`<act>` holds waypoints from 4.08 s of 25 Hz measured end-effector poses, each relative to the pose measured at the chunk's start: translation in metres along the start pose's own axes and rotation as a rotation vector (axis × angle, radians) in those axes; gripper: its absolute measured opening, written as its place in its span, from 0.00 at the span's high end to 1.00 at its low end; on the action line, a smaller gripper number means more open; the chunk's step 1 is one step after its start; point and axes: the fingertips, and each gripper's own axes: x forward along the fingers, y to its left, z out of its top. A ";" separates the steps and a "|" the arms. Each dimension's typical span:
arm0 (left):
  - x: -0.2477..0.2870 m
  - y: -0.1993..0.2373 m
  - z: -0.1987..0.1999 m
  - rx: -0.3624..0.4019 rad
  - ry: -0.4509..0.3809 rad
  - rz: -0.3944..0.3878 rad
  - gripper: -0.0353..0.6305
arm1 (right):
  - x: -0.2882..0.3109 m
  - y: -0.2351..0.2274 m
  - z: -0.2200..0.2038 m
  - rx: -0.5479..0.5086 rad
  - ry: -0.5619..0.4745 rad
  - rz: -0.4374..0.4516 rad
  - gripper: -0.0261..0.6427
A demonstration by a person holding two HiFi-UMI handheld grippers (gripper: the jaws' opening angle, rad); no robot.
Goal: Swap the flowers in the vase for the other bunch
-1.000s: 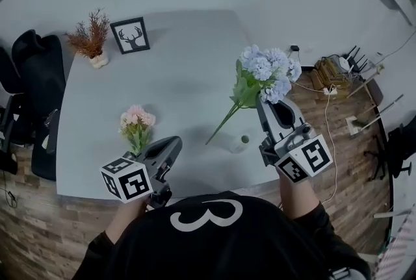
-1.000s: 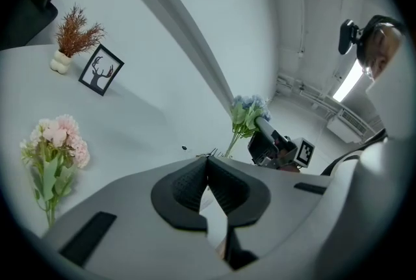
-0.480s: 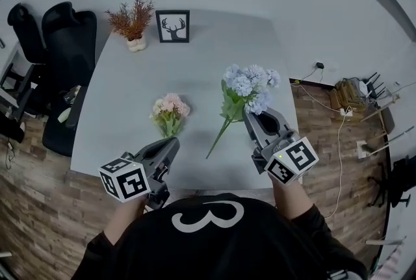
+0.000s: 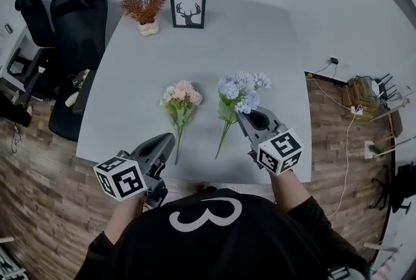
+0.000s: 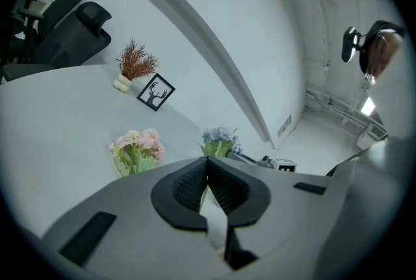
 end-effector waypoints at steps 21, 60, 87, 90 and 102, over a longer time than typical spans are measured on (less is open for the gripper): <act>0.000 0.012 -0.011 0.009 0.067 0.072 0.93 | 0.050 -0.026 -0.134 0.181 0.357 0.000 0.92; -0.083 -0.081 -0.013 0.218 0.048 -0.235 0.93 | -0.099 0.131 0.043 0.109 -0.253 -0.043 0.95; -0.088 -0.101 -0.045 0.243 0.114 -0.304 0.93 | -0.101 0.200 0.018 0.167 -0.177 0.164 0.95; -0.089 -0.095 -0.040 0.233 0.097 -0.273 0.93 | -0.091 0.197 0.017 0.167 -0.160 0.187 0.95; -0.099 -0.044 -0.009 0.139 0.008 -0.114 0.93 | -0.001 0.171 0.017 0.162 -0.044 0.255 0.94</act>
